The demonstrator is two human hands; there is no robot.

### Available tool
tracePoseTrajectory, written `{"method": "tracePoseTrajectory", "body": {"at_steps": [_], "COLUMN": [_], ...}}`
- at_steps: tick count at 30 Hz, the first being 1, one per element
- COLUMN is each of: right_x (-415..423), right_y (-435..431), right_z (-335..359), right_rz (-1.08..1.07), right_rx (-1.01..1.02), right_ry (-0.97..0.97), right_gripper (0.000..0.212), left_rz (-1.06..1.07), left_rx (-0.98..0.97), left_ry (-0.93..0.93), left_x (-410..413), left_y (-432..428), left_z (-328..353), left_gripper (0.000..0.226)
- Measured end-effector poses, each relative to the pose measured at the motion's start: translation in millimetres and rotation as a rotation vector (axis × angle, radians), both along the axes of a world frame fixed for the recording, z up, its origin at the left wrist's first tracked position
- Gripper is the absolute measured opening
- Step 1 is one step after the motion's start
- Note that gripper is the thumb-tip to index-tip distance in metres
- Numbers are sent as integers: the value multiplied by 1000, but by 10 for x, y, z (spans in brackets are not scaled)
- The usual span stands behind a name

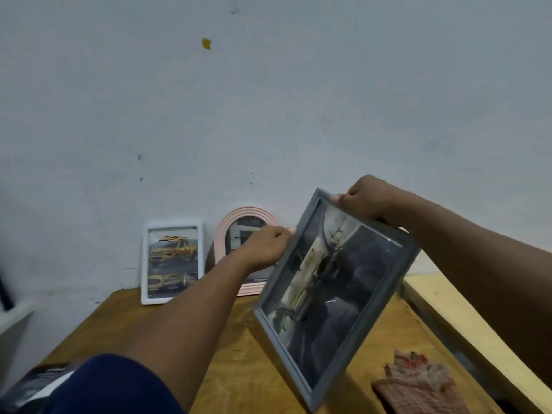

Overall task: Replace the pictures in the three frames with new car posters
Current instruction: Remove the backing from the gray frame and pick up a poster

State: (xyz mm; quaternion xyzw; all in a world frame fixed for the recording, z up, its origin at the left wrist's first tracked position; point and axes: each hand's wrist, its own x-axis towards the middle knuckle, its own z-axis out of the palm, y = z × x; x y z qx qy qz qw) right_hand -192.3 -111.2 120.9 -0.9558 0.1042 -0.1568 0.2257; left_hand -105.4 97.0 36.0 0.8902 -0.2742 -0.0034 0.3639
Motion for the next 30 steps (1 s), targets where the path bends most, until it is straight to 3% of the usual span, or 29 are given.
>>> {"method": "tracePoseTrajectory", "body": {"at_steps": [3, 5, 11, 19, 27, 30], "right_x": [174, 243, 305, 344, 391, 378], "right_y": [365, 592, 977, 1145, 1131, 996], "right_z": [143, 192, 271, -167, -1218, -1697], "right_rz": [15, 30, 164, 308, 267, 174], "right_rx": [-78, -93, 291, 379, 187, 112], "right_ry": [78, 91, 147, 181, 222, 288], "right_gripper": [49, 46, 35, 24, 34, 32], "left_rz": [31, 55, 115, 211, 374, 418], "left_rx": [-158, -232, -274, -262, -289, -292], "left_ry": [120, 156, 65, 7, 91, 194], "left_x": [-87, -141, -168, -240, -150, -61], "left_y": [93, 156, 401, 913, 1463, 1614], "left_z": [179, 294, 580, 620, 151, -288], "left_gripper": [73, 69, 64, 73, 23, 36]}}
